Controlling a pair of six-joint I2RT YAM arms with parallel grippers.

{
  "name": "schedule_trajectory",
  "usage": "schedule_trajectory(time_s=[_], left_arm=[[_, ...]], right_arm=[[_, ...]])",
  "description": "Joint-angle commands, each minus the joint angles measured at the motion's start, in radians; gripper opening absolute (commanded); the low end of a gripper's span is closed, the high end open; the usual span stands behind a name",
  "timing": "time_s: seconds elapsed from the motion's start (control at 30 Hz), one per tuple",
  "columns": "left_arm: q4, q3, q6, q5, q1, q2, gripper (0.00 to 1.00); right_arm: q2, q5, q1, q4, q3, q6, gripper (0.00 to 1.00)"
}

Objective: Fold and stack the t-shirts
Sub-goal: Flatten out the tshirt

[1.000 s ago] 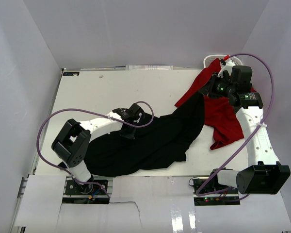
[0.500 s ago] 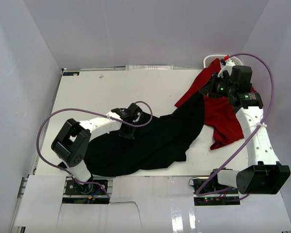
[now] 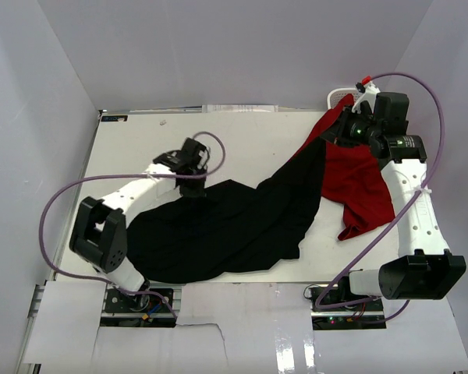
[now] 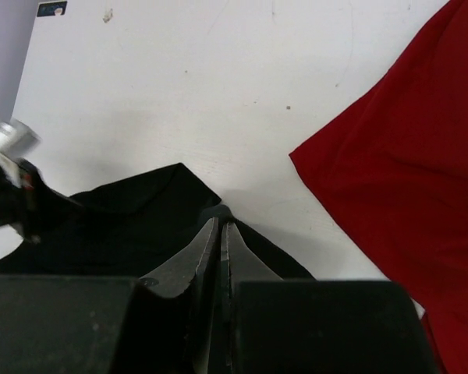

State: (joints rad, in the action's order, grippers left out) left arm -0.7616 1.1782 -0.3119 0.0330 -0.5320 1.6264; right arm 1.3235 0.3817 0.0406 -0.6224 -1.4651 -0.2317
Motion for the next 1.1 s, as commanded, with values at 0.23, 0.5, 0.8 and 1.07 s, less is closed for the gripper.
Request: schedule_trajectory(time_s=[0.23, 0.5, 0.8, 1.07], left_arm=[[-0.094, 0.322, -0.026, 0.174, 0.286, -0.281, 0.0], [-0.13, 0.411, -0.03, 0.34, 0.424, -0.372, 0.01], [-0.085, 0.367, -0.11, 0.404, 0.51, -0.487, 0.0], [0.061, 0.345, -0.078, 0.295, 0.51, -0.646, 0.0]], right_arm=[[0.029, 0.032, 0.004, 0.026, -0.075, -0.038, 0.08], [0.075, 0.028, 0.004, -0.013, -0.195, -0.04, 0.08], [0.019, 0.017, 0.001, 0.119, -0.072, -0.133, 0.08], [-0.015, 0.141, 0.005, 0.029, -0.283, -0.063, 0.08]])
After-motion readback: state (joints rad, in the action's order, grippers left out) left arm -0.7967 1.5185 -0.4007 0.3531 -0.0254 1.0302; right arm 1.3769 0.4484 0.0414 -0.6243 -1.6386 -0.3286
